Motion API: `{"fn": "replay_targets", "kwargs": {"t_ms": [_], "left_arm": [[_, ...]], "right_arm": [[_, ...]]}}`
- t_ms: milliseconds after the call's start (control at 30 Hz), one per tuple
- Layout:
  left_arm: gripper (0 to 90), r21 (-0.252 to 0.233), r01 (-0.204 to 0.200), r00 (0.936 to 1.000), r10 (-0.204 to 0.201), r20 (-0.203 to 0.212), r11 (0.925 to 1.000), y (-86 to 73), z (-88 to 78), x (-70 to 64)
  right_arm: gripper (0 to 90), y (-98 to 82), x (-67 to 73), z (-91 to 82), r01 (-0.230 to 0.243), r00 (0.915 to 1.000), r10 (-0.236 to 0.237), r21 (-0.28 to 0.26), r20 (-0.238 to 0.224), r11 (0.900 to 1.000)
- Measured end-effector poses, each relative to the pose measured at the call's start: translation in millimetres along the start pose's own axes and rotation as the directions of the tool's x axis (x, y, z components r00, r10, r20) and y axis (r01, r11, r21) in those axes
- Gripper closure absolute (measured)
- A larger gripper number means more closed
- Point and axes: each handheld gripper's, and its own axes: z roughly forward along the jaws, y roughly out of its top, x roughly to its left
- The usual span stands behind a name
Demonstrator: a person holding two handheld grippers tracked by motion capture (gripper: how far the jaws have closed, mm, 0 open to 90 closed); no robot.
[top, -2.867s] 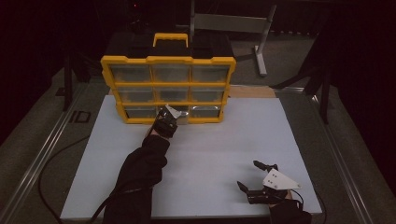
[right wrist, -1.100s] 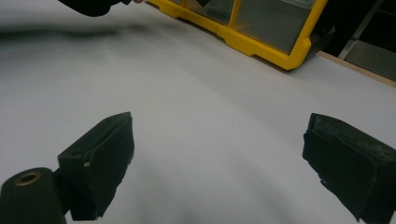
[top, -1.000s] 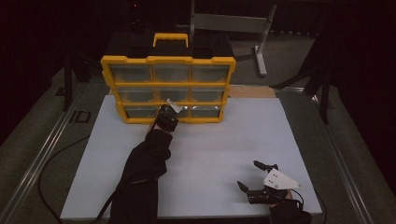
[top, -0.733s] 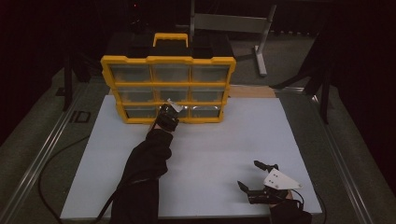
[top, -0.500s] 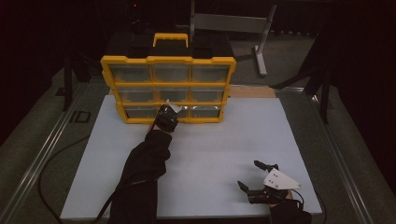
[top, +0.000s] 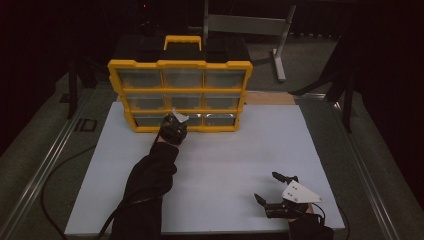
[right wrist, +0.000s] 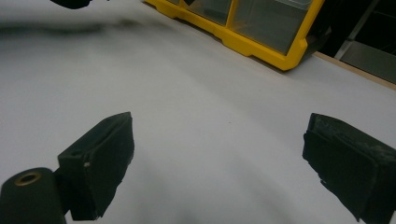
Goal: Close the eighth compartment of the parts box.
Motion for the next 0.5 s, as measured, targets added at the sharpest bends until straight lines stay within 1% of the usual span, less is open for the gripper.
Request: {"fn": "replay_targets", "kwargs": {"t_ms": [100, 133, 167, 200, 233, 300, 333, 400, 467, 500], "left_arm": [[86.0, 0.004, 0.019, 0.9996, -0.019, 0.021, 0.9998, -1.2, -2.8, 1.6], [83.2, 0.007, 0.023, 0.9994, -0.023, 0.026, 0.9997, -1.6, -3.4, 1.8], [83.0, 0.004, 0.026, 0.9994, -0.026, 0.024, 0.9996, -2.1, -4.3, 1.7], [82.6, 0.003, 0.03, 0.9991, -0.03, 0.03, 0.9995, -2.6, -5.1, 1.9], [80.4, 0.003, 0.03, 0.9991, -0.03, 0.03, 0.9995, -2.6, -5.1, 1.9], [80.1, 0.01, 0.026, 0.9986, -0.026, 0.046, 0.9996, -3.5, -7.1, 1.2], [77.5, 0.009, 0.027, 0.9986, -0.027, 0.046, 0.9996, -3.7, -7.8, 0.9], [77.5, 0.009, 0.027, 0.9986, -0.027, 0.046, 0.9996, -3.7, -7.8, 0.9], [73.3, 0.015, 0.029, 0.9981, -0.03, 0.054, 0.9995, -3.8, -9.8, 0.5], [73.2, 0.017, 0.025, 0.9981, -0.026, 0.056, 0.9995, -4.4, -10.7, -0.4]], "right_arm": [[8.9, -0.1, 0.2, 0.3, 0.004, 1.0, -0.004, 0.001, -0.003, 1.0], [8.9, -0.1, 0.2, 0.3, 0.004, 1.0, -0.004, 0.001, -0.003, 1.0], [8.9, -0.1, 0.3, 0.3, 0.003, 1.0, -0.003, 0.001, -0.004, 1.0], [8.9, -0.1, 0.3, 0.3, 0.003, 1.0, -0.003, 0.003, -0.004, 1.0], [8.9, -0.1, 0.3, 0.3, 0.003, 1.0, -0.003, 0.003, -0.004, 1.0], [8.9, 0.1, 1.0, 0.7, -0.001, 1.0, 0.001, 0.001, -0.002, 1.0], [9.0, 0.1, 1.0, 0.9, -0.001, 1.0, 0.001, 0.001, -0.002, 1.0], [9.0, 0.1, 1.0, 0.8, -0.001, 1.0, 0.001, 0.001, 0.002, 1.0], [8.9, 0.1, 0.1, 0.3, 0.002, 1.0, -0.002, -0.001, 0.005, 1.0], [8.9, 0.0, 0.1, 0.1, -0.001, 1.0, 0.001, -0.001, 0.008, 1.0]]}}
